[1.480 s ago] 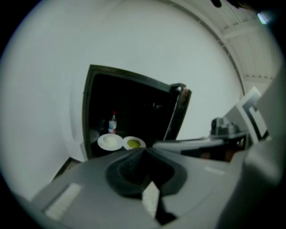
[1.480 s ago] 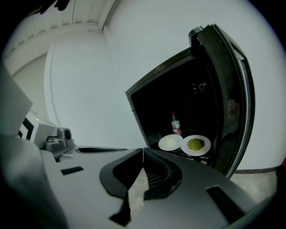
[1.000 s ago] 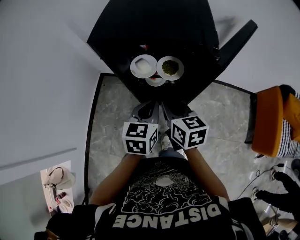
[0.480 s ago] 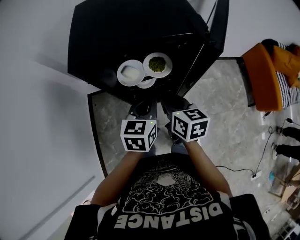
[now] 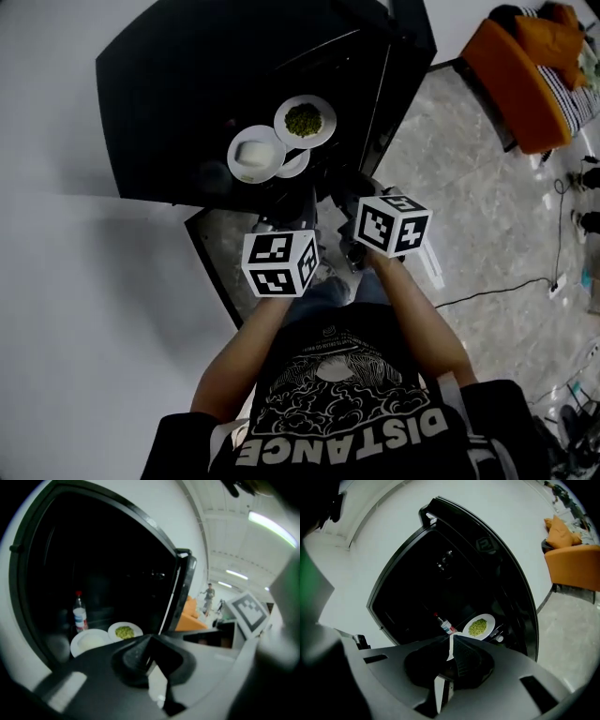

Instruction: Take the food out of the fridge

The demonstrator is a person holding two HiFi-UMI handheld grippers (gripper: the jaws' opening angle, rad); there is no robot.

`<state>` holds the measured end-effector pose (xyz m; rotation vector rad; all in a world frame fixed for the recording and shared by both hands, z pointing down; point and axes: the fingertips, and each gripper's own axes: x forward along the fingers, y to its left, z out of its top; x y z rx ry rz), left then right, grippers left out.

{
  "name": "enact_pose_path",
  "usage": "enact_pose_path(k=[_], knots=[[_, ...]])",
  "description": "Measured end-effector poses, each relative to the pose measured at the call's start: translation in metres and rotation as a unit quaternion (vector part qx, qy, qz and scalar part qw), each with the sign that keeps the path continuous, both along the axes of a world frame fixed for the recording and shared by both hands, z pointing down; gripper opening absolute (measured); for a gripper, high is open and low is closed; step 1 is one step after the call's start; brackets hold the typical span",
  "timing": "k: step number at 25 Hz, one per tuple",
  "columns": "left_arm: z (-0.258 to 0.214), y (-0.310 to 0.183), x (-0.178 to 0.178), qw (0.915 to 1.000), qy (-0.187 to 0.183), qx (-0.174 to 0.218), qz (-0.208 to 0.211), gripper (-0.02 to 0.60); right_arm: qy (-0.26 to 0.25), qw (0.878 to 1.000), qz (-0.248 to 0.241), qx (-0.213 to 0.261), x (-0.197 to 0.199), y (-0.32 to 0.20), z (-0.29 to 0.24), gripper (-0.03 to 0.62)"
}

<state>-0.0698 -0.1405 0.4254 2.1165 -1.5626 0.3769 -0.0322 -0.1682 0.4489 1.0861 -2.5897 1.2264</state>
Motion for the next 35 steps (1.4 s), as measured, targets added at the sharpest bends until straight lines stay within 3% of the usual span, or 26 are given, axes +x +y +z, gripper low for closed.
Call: enact_pose_path(k=[10, 20, 23, 35], knots=[[0.03, -0.032, -0.007, 0.9981, -0.016, -0.003, 0.059, 0.002, -0.061, 0.993, 0.093, -0.032, 0.002, -0.033, 0.052, 0.004], [0.058, -0.04, -0.012, 0.9968, -0.017, -0.019, 0.076, 0.002, -0.134, 0.978, 0.137, -0.086, -0.004, -0.073, 0.106, 0.006], [0.062, -0.038, -0.019, 0.9968, -0.021, -0.025, 0.074, 0.002, -0.154, 0.973, 0.137, -0.101, -0.008, -0.076, 0.114, 0.068], [0.063, -0.043, -0.032, 0.9968, -0.029, -0.023, 0.071, 0.002, -0.247, 0.939, 0.166, -0.171, -0.022, -0.1, 0.133, 0.091]])
